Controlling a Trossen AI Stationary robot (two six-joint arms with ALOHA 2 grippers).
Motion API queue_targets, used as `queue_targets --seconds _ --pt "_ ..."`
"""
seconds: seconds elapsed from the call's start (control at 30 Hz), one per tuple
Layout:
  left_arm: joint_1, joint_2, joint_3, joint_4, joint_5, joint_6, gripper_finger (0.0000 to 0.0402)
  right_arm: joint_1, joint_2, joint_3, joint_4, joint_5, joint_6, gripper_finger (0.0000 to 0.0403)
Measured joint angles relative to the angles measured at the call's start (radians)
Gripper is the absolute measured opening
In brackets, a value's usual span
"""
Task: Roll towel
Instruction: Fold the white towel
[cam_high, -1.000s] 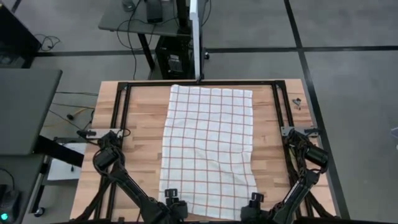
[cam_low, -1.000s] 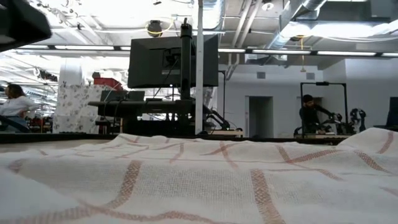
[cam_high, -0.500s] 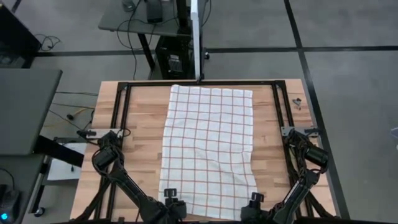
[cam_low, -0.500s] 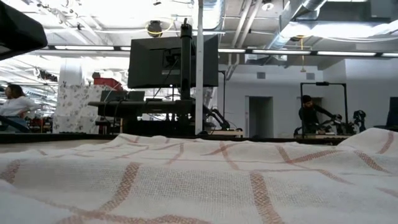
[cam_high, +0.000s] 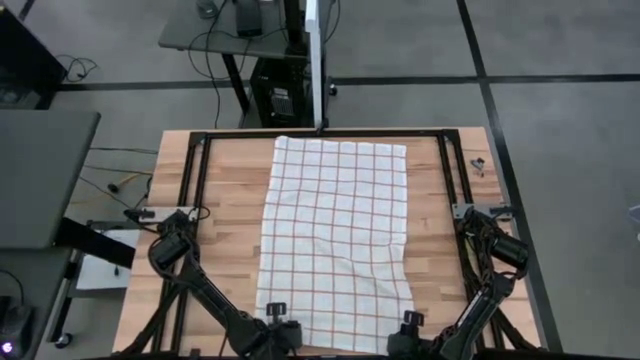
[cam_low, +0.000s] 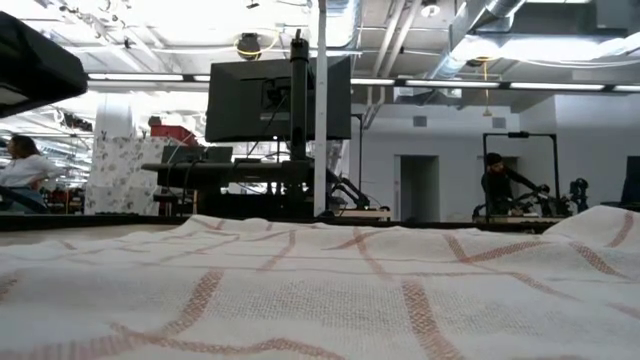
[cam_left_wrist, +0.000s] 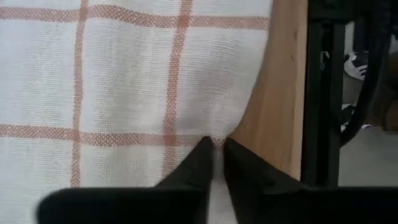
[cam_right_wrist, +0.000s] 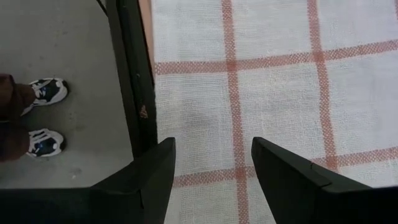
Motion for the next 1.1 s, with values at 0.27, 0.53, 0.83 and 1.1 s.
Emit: queue_targets --seconds 0.27,0.53,0.83,1.1 --pt "0.002 0.004 0.029 0.000 -0.005 -0.018 0.0001 -0.009 0.000 0.000 0.133 0.008 -0.120 0.0205" --pt "0.003 0.005 0.035 0.012 -0.011 0.039 0.0000 -0.069 0.001 0.000 0.198 0.008 -0.141 0.0205" --pt "0.003 0.005 0.036 0.015 -0.012 0.038 0.0000 -0.093 0.001 -0.030 0.200 0.016 -0.078 0.0196" --pt "-0.002 0.006 0.036 0.015 -0.015 0.032 0.0000 -0.061 0.002 -0.073 0.241 0.008 -0.078 0.0184"
